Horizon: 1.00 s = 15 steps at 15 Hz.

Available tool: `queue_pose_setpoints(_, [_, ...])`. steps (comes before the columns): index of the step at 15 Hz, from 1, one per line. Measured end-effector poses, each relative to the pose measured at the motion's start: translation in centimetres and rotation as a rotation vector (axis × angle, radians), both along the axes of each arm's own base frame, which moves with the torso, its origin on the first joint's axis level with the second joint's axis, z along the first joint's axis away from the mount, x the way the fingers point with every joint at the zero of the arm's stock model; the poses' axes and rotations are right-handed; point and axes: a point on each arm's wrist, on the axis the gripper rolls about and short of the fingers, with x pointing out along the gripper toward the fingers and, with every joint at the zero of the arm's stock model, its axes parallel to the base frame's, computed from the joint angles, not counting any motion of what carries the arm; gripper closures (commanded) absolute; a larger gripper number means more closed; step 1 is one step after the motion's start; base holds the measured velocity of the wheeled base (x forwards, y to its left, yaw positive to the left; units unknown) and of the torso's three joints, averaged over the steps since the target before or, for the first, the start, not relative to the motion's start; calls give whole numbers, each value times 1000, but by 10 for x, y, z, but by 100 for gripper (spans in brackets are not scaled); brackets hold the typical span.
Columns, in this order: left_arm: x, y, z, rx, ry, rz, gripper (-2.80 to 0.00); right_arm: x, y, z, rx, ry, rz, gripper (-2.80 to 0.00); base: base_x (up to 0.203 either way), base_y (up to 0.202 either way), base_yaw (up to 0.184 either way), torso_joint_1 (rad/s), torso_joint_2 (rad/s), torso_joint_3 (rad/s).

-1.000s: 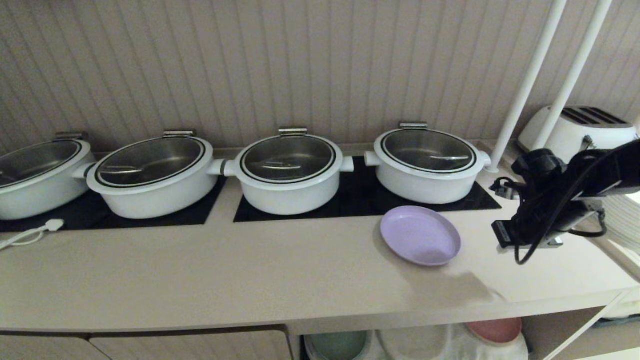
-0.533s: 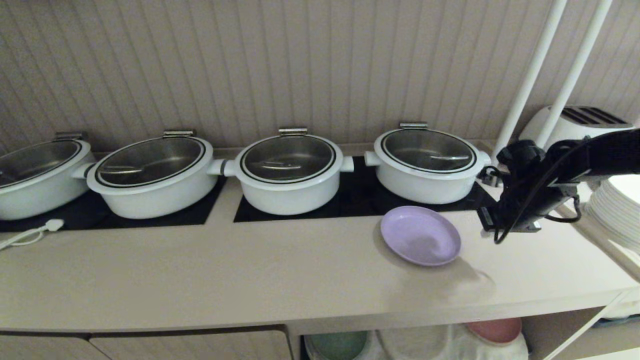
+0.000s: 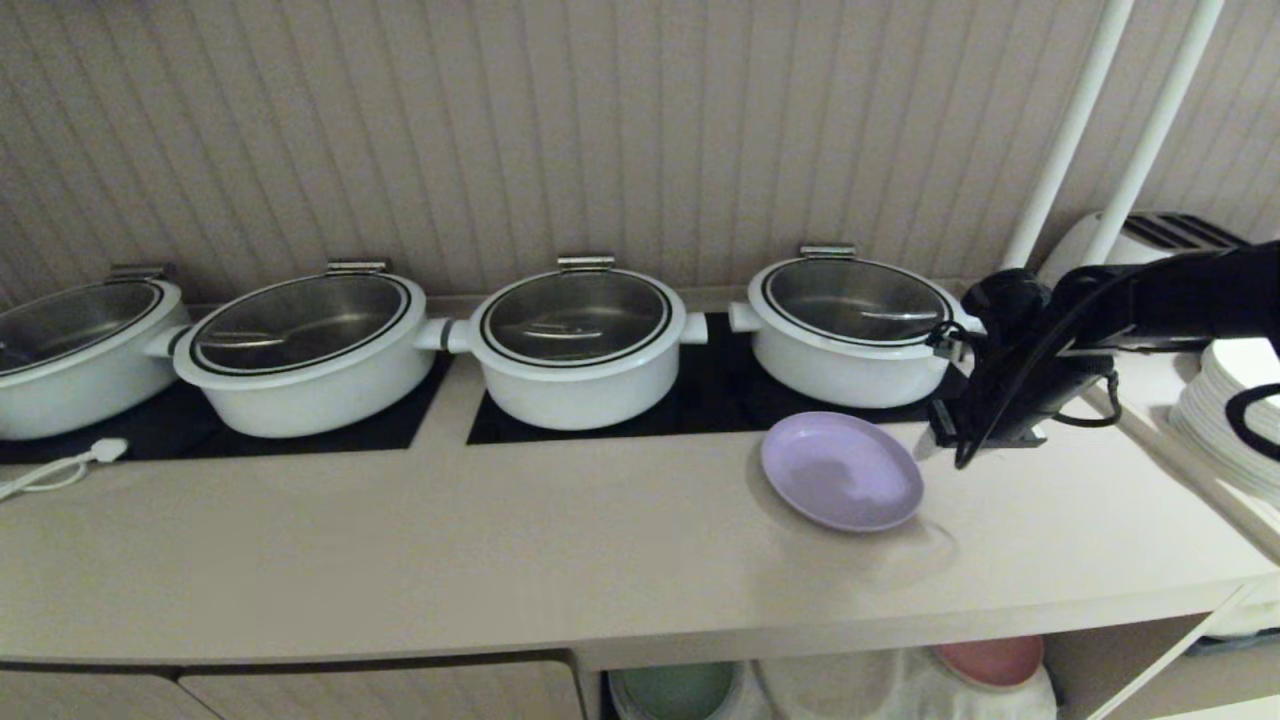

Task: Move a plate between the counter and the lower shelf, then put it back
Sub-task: Pick up the plate

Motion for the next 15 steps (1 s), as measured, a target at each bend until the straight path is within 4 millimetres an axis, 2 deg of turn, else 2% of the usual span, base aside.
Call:
queue_pose_setpoints(5, [0,0,0,0,-4,0,0,2,4,-3,-13,0,27,-280,0,0,0,0,0,0])
queue_pose_setpoints(15, [0,0,0,0,-6,-1,0,14,5,-32,-33,26,66,-280,0,0,0,0,0,0])
